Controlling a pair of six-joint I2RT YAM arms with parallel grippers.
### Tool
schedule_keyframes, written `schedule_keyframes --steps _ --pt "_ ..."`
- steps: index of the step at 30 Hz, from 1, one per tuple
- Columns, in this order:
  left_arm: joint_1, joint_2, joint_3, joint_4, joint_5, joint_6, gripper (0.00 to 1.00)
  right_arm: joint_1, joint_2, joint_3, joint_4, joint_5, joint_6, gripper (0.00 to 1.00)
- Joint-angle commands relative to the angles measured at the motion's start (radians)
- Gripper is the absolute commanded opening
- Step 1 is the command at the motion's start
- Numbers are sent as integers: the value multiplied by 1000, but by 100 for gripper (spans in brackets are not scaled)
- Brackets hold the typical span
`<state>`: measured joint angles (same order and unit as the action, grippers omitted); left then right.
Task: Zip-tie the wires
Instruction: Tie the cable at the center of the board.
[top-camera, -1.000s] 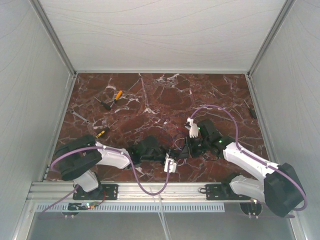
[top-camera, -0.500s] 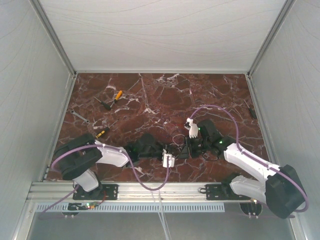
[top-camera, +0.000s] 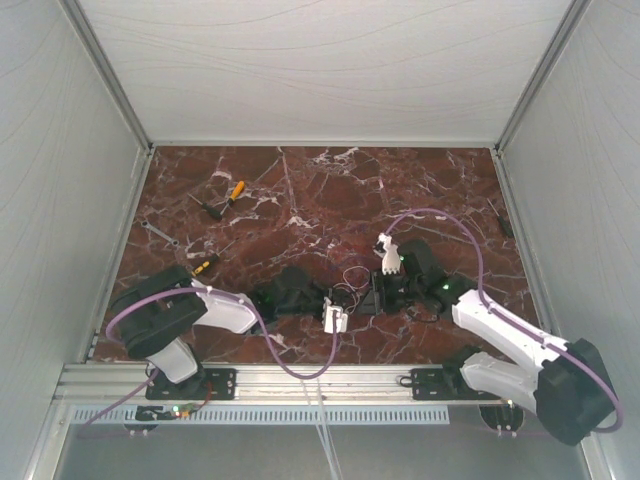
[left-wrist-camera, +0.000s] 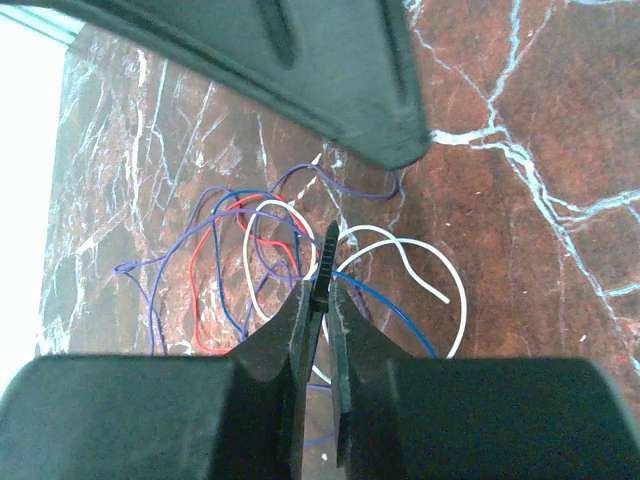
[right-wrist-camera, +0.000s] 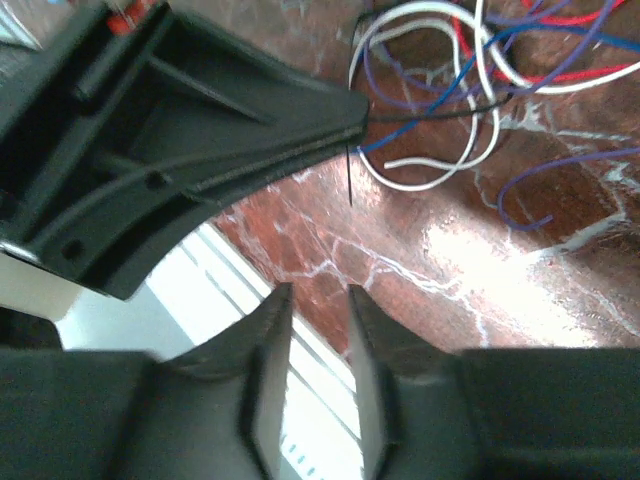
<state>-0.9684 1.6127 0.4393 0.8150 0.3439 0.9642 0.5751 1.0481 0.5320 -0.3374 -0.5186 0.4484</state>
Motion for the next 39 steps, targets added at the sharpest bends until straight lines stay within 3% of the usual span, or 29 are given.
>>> schedule_keyframes --steps 1,5,12,17,22,27,35,39 --pt "6 -26 24 39 64 -30 0 3 -89 -12 79 92 73 32" --pt "6 -31 32 33 90 -48 0 4 -105 -44 186 151 129 41" --pt "7 -38 44 -6 115 -71 0 3 9 -44 314 139 179 38" --pt "6 -32 33 10 125 -28 0 -2 40 -7 237 125 157 39" --pt "-1 4 11 83 110 75 0 -94 2 -19 146 83 161 40" --pt "-10 -9 29 -47 78 113 21 -156 -33 -25 96 29 142 40" --pt "-23 -33 21 -116 22 97 50 -176 -40 -16 77 -27 116 40" --pt "-28 -75 9 -133 0 75 73 -177 -28 8 45 -50 83 40"
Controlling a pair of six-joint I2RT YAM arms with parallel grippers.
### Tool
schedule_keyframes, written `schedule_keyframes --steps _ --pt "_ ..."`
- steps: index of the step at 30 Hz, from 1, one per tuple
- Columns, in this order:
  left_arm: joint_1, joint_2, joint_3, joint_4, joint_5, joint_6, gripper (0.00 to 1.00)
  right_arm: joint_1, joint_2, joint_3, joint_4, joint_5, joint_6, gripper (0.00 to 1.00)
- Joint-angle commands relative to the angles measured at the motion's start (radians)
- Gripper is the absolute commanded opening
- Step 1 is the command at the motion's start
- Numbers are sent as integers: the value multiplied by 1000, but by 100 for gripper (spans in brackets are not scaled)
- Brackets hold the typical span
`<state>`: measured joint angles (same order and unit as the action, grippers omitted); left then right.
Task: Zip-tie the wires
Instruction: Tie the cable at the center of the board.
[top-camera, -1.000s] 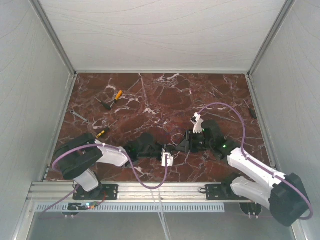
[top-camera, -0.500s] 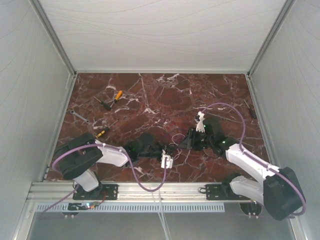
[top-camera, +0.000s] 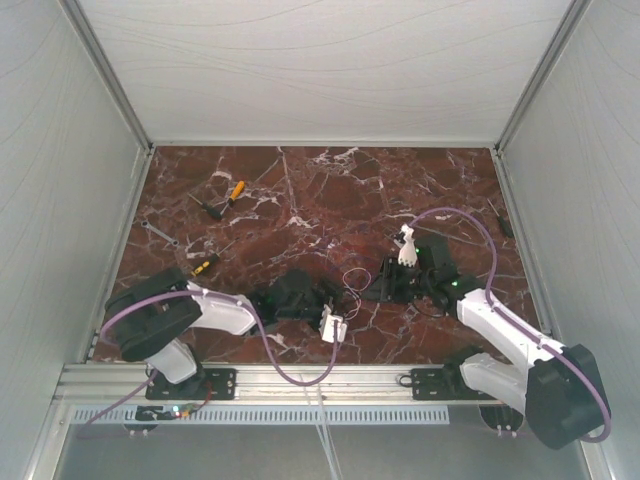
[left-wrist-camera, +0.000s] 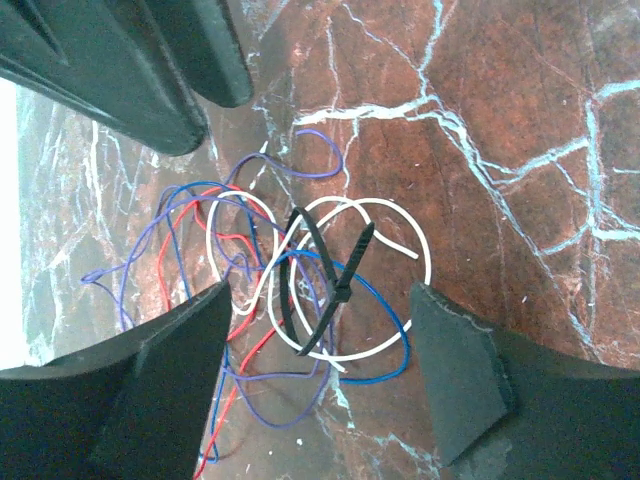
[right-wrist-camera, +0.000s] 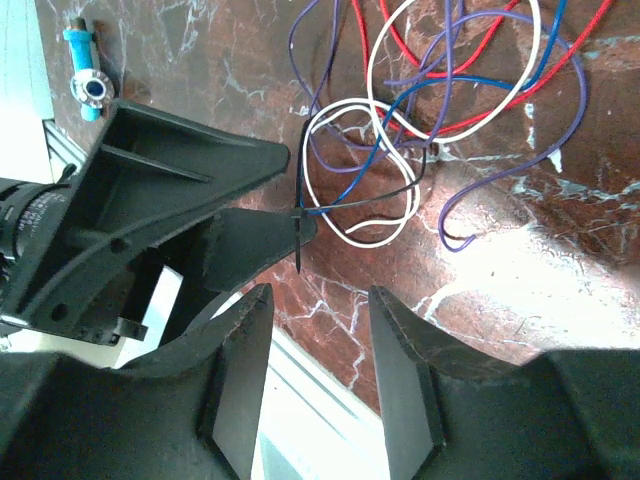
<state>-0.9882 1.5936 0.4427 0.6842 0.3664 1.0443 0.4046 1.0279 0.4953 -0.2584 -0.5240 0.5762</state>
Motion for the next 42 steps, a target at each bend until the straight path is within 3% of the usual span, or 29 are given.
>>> schedule_keyframes --steps 1,4,11,15,21,28,31,36,42 --pt "-9 -69 7 -19 -25 -9 78 -5 -1 55 -44 -51 -58 40" --pt "-10 -110 21 -91 -37 -34 92 6 21 86 -71 -69 -93 40" --pt "-17 -267 -20 -90 -121 -337 94 133 123 237 -181 30 -188 40" --pt "-23 -364 -18 -129 -238 -659 89 190 167 296 -234 101 -223 40" --pt "-23 -507 29 -351 -421 -1219 80 257 161 353 -317 314 -278 41" --pt "5 -636 18 -649 -601 -1632 79 470 211 447 -381 589 -431 42" --pt "76 -697 -2 -766 -571 -1793 77 560 291 516 -433 697 -503 43" --pt "232 -811 -35 -910 -470 -1922 76 681 509 682 -595 854 -551 41" --pt "364 -945 -29 -1100 -513 -1976 76 779 687 799 -667 931 -529 38"
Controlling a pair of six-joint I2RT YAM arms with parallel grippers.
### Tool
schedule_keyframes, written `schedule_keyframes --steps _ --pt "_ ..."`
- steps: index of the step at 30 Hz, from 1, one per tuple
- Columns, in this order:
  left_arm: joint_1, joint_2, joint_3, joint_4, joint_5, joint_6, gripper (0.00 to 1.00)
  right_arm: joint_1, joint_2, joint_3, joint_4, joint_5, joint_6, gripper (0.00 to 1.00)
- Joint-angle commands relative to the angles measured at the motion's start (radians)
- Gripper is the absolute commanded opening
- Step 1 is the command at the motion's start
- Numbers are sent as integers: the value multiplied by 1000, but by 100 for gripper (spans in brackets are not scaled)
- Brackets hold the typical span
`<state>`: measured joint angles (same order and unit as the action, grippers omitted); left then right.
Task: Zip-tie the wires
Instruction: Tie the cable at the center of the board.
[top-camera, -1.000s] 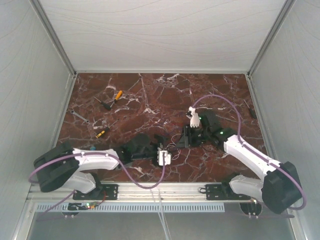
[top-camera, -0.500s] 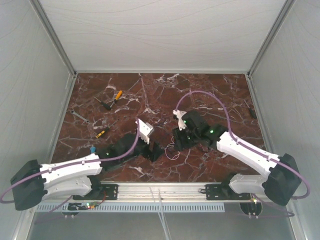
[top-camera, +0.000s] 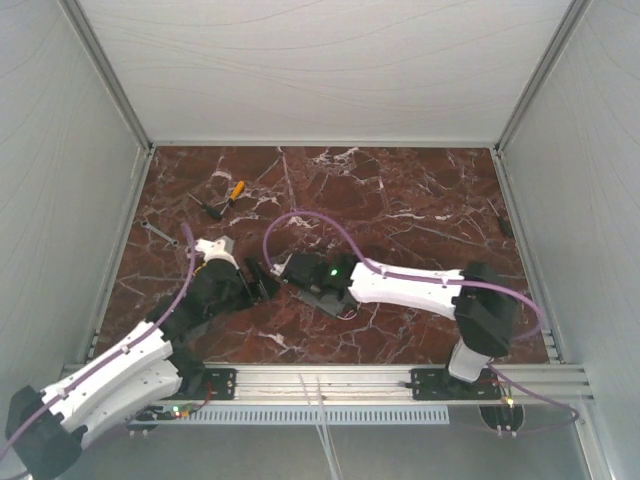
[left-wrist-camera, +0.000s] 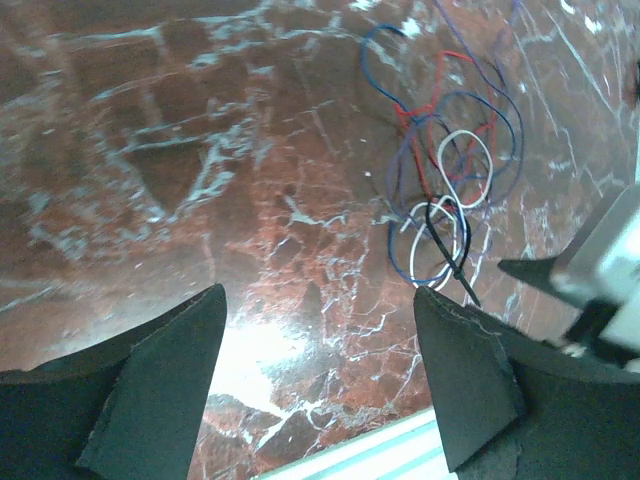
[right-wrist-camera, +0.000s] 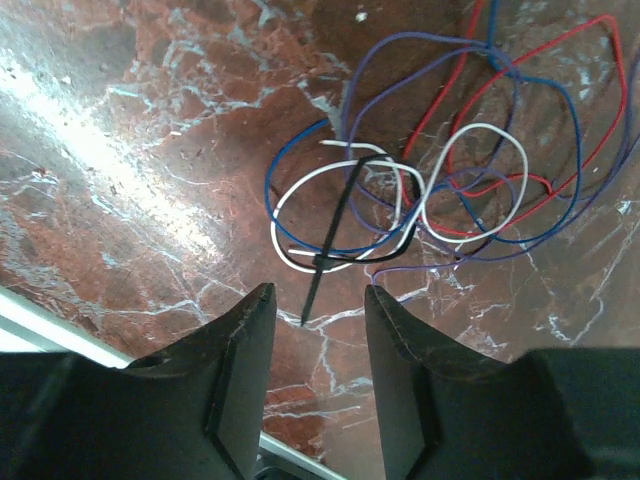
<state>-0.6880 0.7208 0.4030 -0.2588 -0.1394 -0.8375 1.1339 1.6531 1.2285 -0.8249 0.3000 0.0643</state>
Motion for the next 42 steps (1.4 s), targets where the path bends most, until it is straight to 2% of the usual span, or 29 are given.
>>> schedule_keyframes --steps 1,6,16,34,42 --pt "86 -97 10 -176 -15 -98 75 61 85 80 -109 118 -12 37" --pt "117 -180 -9 -186 -64 -114 71 96 190 133 -161 194 6 35" --pt "117 -208 -9 -198 -86 -117 71 126 263 151 -190 321 38 34" --pt "118 -238 -8 -214 -119 -127 71 144 325 147 -148 326 60 32" --pt "117 -256 -10 -218 -133 -132 71 144 336 149 -146 343 62 24"
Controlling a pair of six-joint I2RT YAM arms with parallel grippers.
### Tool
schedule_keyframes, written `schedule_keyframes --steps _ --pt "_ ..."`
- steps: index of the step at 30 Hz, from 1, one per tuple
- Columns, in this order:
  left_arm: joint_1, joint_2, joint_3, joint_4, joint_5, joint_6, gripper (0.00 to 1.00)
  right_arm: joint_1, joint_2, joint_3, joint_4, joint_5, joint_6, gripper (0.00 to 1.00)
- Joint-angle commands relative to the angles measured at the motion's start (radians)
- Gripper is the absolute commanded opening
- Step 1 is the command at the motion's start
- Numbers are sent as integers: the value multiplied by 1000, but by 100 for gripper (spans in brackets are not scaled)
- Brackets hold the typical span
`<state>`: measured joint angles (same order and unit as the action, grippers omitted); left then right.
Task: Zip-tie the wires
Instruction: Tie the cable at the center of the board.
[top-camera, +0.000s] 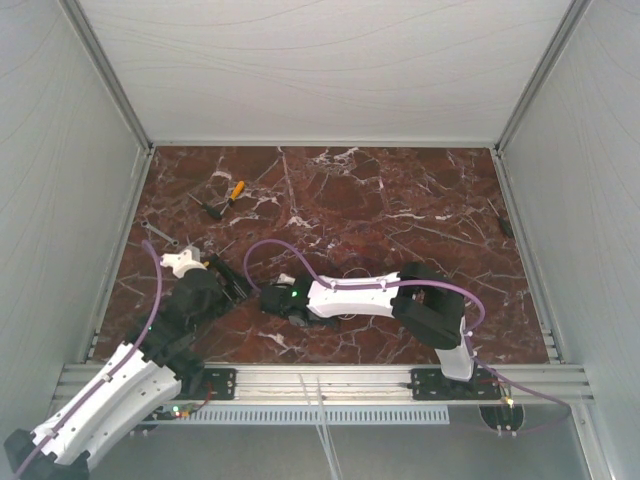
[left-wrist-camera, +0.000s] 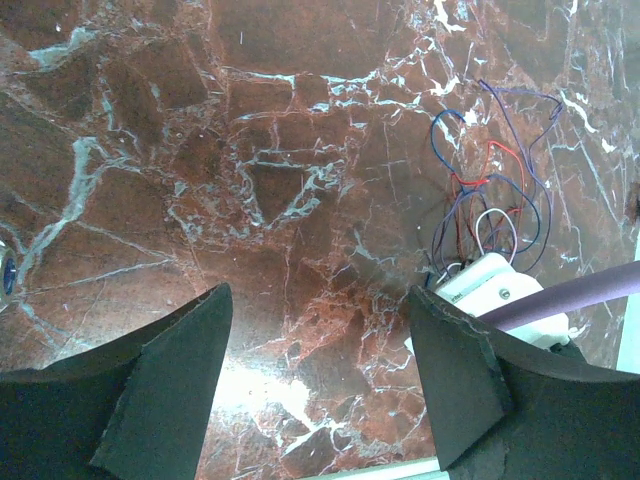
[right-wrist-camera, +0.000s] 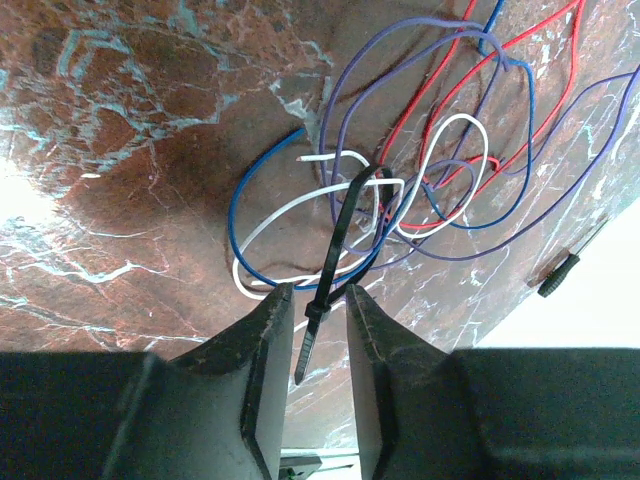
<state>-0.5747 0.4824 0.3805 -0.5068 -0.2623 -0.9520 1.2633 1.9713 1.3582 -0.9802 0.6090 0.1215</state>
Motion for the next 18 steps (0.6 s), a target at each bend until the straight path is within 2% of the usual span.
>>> schedule_keyframes --steps 1,7,18 --pt "5 -18 12 29 -11 -18 71 13 17 19 10 36 6 23" --pt "4 -19 12 30 -9 -16 71 14 28 20 5 57 7 20" --pt "4 -28 10 30 -6 -15 71 12 29 35 0 84 18 8"
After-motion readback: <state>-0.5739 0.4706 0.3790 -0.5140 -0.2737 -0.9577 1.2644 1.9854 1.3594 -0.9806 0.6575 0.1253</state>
